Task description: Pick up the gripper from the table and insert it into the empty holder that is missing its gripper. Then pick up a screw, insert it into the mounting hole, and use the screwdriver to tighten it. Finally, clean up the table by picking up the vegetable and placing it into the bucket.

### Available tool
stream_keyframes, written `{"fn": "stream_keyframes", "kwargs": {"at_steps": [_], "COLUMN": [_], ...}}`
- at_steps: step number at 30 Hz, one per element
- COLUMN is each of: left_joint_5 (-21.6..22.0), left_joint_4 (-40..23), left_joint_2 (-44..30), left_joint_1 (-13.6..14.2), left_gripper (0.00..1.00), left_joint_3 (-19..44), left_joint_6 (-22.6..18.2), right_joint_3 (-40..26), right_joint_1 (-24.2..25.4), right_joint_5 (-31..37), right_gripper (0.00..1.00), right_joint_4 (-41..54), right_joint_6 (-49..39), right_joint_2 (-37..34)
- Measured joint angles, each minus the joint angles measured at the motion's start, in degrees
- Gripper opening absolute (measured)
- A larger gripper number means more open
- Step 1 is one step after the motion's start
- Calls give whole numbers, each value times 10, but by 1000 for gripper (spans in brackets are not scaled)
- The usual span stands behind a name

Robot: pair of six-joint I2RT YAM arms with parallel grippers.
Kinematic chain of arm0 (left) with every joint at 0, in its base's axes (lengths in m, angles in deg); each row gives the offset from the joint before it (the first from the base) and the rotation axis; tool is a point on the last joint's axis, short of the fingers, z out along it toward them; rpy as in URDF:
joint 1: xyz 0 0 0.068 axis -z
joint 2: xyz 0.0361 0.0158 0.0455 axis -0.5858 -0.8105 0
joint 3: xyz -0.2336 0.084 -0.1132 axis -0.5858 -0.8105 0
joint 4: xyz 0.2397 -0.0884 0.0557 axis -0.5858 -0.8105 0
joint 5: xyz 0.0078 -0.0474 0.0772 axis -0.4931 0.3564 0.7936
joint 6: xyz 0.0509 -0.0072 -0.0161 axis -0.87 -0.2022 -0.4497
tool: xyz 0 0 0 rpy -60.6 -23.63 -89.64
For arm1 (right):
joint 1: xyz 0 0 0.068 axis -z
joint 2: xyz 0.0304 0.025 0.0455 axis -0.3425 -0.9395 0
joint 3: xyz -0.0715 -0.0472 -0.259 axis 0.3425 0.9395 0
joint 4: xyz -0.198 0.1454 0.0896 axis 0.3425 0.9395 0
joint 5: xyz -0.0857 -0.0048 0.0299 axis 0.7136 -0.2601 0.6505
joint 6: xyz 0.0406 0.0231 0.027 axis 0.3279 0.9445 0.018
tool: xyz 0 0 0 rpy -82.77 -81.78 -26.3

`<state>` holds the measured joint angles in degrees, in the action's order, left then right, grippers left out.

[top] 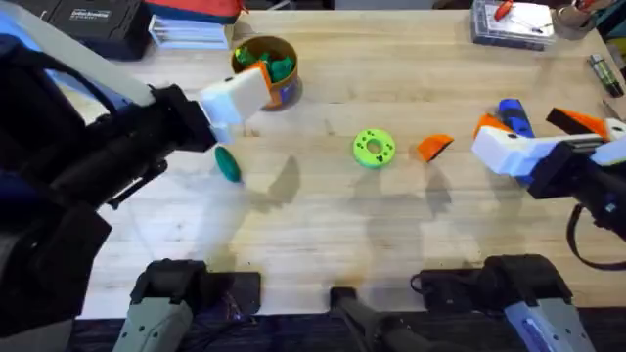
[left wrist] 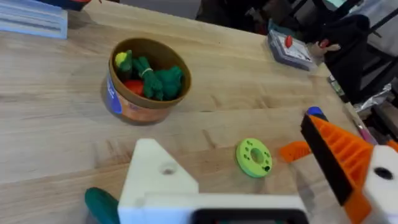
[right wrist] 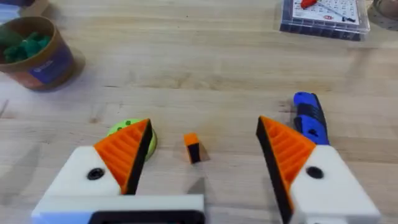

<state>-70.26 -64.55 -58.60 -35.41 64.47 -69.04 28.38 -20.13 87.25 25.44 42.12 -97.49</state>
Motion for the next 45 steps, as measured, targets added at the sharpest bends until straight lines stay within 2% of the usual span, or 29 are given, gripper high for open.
{"fn": "stream_keyframes", "kwargs": {"at_steps": [2, 5, 9, 13, 17, 22, 25, 28, 31, 35, 37, 41, 45], "left_joint_5": [-9, -40, -62, -66, -66, -66, -66, -65, -67, -95, -129, -235, -346], "left_joint_4": [-5, 23, 106, 229, 303, 341, 337, 281, 252, 228, 226, 214, 196], "left_joint_2": [-1, -5, 2, 46, 105, 185, 241, 297, 327, 329, 329, 329, 329], "left_joint_1": [0, 16, 62, 119, 161, 182, 182, 181, 175, 144, 116, 42, -30], "left_gripper": [986, 986, 986, 986, 986, 986, 986, 986, 986, 985, 985, 986, 985], "left_joint_3": [0, -2, -41, -145, -240, -325, -366, -377, -377, -377, -377, -376, -375], "left_joint_6": [-23, -110, -198, -246, -264, -265, -257, -249, -245, -243, -243, -239, -210], "right_joint_3": [0, 0, 0, 0, 0, 0, 0, 0, 0, 0, 0, 0, 0], "right_joint_1": [0, 0, 0, 0, 0, 0, 0, 0, 0, 0, 0, 0, 0], "right_joint_5": [0, 0, 0, 0, 0, 0, 0, 0, 0, 0, 0, 0, 0], "right_gripper": [994, 994, 994, 994, 994, 994, 994, 994, 994, 994, 992, 992, 992], "right_joint_4": [0, 0, 0, 0, 0, 0, 0, 0, 0, 0, 0, 0, 0], "right_joint_6": [0, 0, 0, 0, 0, 0, 0, 0, 0, 0, 0, 0, 0], "right_joint_2": [0, 0, 0, 0, 0, 0, 0, 0, 0, 0, 0, 0, 0]}}
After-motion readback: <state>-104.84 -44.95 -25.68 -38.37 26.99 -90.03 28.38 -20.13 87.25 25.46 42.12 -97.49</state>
